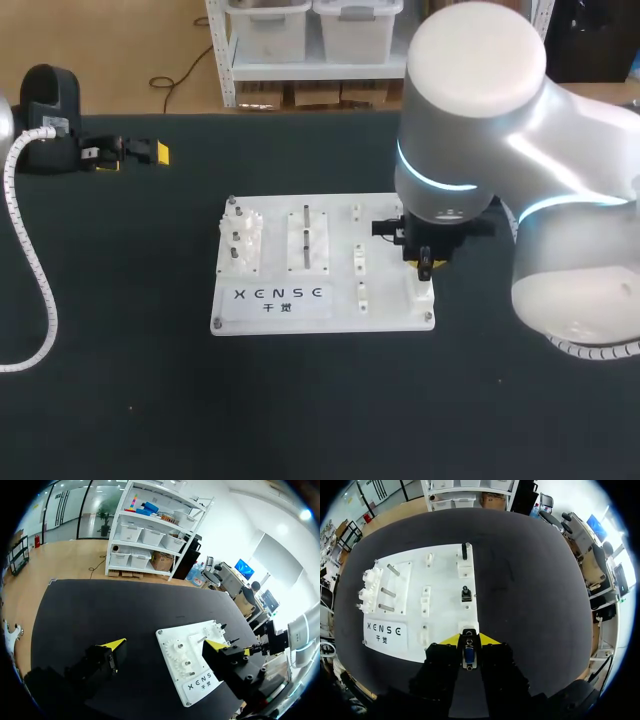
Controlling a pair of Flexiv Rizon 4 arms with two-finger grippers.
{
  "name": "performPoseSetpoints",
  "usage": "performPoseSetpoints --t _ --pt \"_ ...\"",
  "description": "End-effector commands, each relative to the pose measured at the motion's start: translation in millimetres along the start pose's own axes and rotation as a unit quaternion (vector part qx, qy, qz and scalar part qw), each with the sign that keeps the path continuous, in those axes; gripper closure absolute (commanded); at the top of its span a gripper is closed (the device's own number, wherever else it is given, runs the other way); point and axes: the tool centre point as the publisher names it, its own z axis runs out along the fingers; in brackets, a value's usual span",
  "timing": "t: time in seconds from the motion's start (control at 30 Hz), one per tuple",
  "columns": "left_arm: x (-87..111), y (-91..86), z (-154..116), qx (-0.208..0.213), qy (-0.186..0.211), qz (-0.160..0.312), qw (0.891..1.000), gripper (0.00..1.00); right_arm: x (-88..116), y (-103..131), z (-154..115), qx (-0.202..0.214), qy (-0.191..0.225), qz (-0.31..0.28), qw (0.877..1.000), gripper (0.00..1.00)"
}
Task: Insert the USB connector, Ethernet cable, and multi-pin plug into their matching sockets one by one.
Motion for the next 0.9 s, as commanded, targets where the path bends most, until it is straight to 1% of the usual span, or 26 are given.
performPoseSetpoints --t 0.03,0.47,0.9 --pt "0.0 0.0 0.0 0.0 0.0 0.0 1.0 0.0 4.7 -1.4 4.0 0.0 -0.002 0.002 1.0 1.0" --pt "0.0 0.0 0.0 0.0 0.0 0.0 1.0 0.0 7.5 -0.1 9.8 0.002 0.003 0.006 1.0 1.0" --pt "0.0 0.0 0.0 0.0 0.0 0.0 1.0 0.0 2.2 -1.0 20.0 -0.003 0.022 0.022 1.0 1.0"
